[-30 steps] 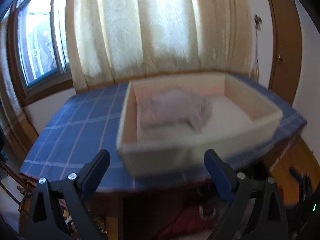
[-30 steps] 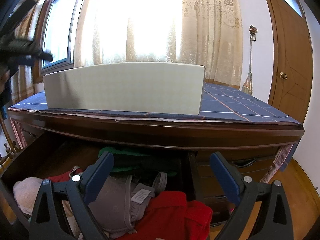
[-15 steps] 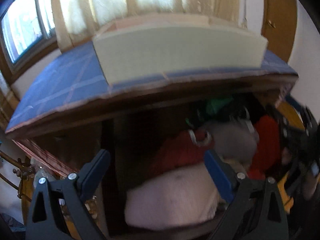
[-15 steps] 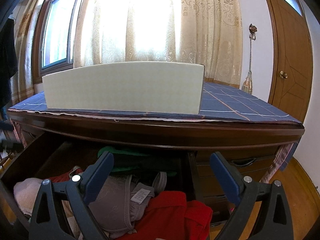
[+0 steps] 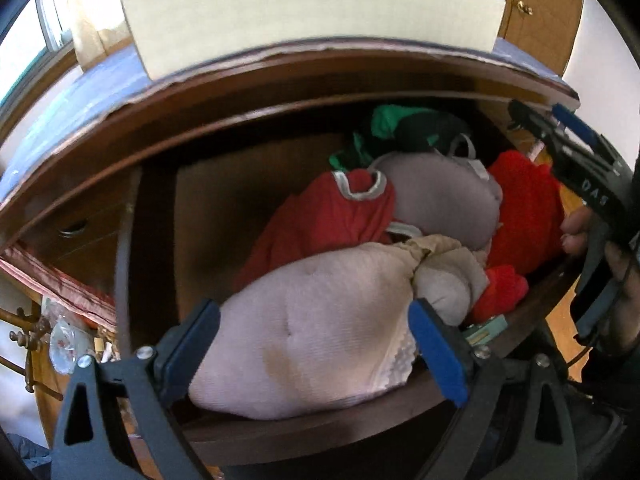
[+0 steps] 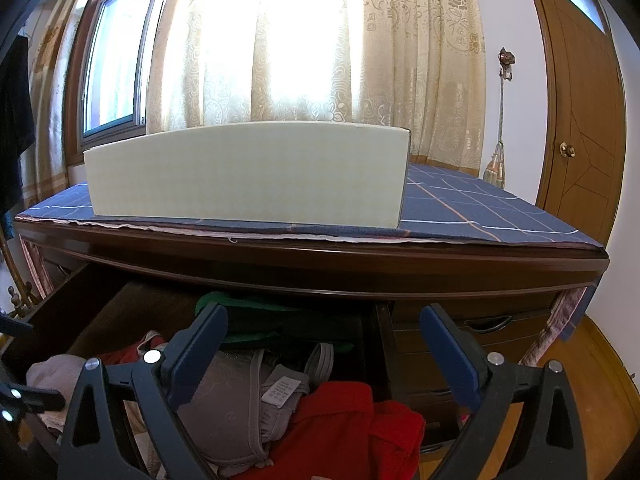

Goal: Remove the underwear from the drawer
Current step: 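Move the empty left gripper back down into the open drawer, then close the left gripper on the beige knit underwear in the drawer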

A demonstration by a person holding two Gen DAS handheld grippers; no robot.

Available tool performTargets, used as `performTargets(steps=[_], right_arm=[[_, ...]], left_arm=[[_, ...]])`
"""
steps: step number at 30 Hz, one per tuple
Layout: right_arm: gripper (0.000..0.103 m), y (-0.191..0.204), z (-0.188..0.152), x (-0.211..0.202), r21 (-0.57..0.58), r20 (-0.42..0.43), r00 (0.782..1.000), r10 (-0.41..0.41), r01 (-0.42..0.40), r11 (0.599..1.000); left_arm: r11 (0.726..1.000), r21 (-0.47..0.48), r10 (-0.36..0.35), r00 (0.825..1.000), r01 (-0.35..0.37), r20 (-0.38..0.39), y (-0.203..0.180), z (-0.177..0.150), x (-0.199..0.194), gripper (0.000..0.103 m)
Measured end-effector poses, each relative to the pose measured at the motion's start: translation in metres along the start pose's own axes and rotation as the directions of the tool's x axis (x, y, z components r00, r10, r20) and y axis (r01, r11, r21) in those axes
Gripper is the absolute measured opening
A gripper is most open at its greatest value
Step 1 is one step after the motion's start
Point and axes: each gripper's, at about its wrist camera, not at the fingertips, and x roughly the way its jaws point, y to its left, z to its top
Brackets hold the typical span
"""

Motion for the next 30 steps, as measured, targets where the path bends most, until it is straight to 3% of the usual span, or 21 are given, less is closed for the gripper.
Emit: performTargets(steps=[7,19,30], right_arm=[[0.098,0.001,-0.001,-0.001,-0.005,0.002,1.000,0.000,0.000,1.000],[0.098,0.003,0.000,0.000,-0.009,0.004,1.000,-0.002,0.002,1.000],[0.098,0.004,0.000,-0.002,-0.016,0.008,1.000,-0.005,0.005,1.000]], left_arm=[[1.000,-0.023,0.009,0.998,-0.011,-0.057,0.003,-0.004,0.032,0.093],[0.999,-0.035,-0.018,1.000,0.018,0.008,0.008,-0.012,0.008,0.025],[0.999,-0.045,-0.024,0.997,0.027,0.076,0.010,-0.011,-0.012,0.016]])
